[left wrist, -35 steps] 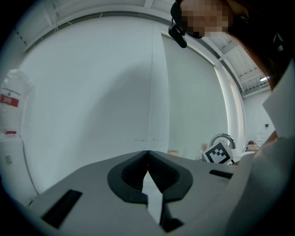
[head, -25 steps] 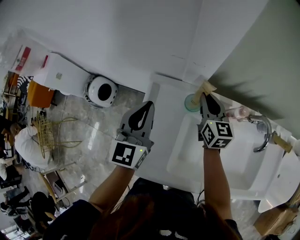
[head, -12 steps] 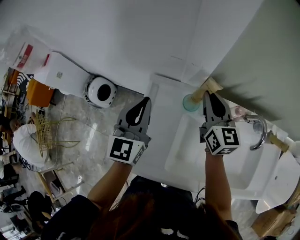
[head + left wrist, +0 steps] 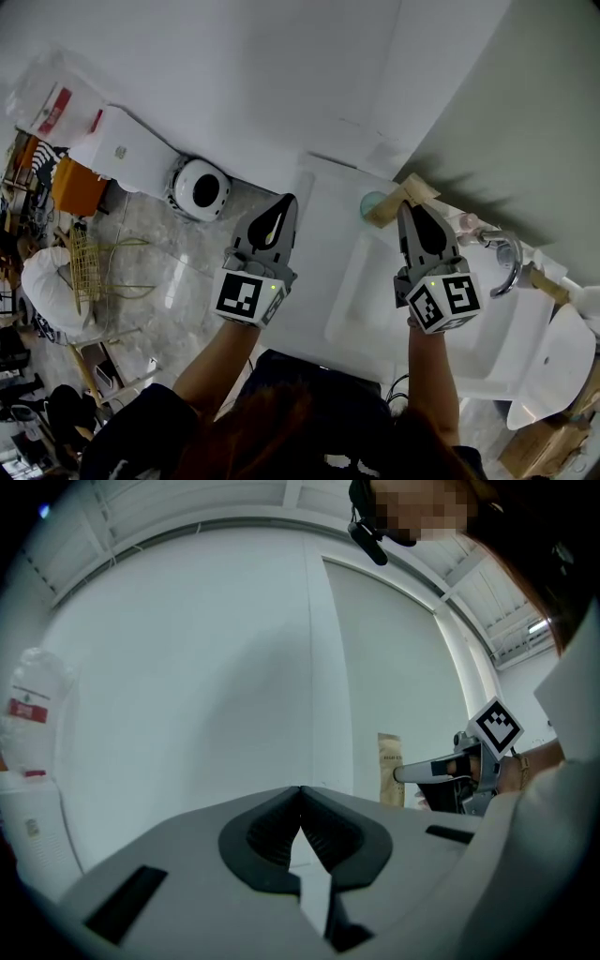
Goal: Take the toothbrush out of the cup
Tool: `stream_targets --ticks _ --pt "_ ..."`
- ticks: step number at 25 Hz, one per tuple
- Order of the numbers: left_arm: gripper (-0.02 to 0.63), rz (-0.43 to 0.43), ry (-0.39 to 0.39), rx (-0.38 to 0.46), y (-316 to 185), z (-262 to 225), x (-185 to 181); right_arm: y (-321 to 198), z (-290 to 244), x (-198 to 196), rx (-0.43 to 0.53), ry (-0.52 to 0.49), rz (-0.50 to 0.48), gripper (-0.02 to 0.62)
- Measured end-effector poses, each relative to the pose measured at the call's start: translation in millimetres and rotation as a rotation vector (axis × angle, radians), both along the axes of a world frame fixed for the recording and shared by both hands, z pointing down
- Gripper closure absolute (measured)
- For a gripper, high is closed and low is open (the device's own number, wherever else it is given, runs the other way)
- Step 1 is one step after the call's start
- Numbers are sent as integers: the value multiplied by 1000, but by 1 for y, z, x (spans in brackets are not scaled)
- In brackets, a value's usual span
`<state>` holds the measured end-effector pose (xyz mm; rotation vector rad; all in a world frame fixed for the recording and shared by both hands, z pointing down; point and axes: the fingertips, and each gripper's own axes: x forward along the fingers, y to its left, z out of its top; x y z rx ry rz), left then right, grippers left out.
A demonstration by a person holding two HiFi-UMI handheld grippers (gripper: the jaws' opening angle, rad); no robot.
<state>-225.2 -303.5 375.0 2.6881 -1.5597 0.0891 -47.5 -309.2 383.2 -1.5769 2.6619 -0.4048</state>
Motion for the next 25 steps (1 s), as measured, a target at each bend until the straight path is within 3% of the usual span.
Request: stream_targets --ticks 7,14,25 --pt "591 -4 -21 15 11 -4 -6 27 31 -20 -124 -23 -59 538" --pt "591 -22 -28 7 21 -1 -15 54 87 -49 -309 -37 -126 538" --pt "591 -31 -36 -5 35 4 -20 86 175 -79 -615 -152 -197 538"
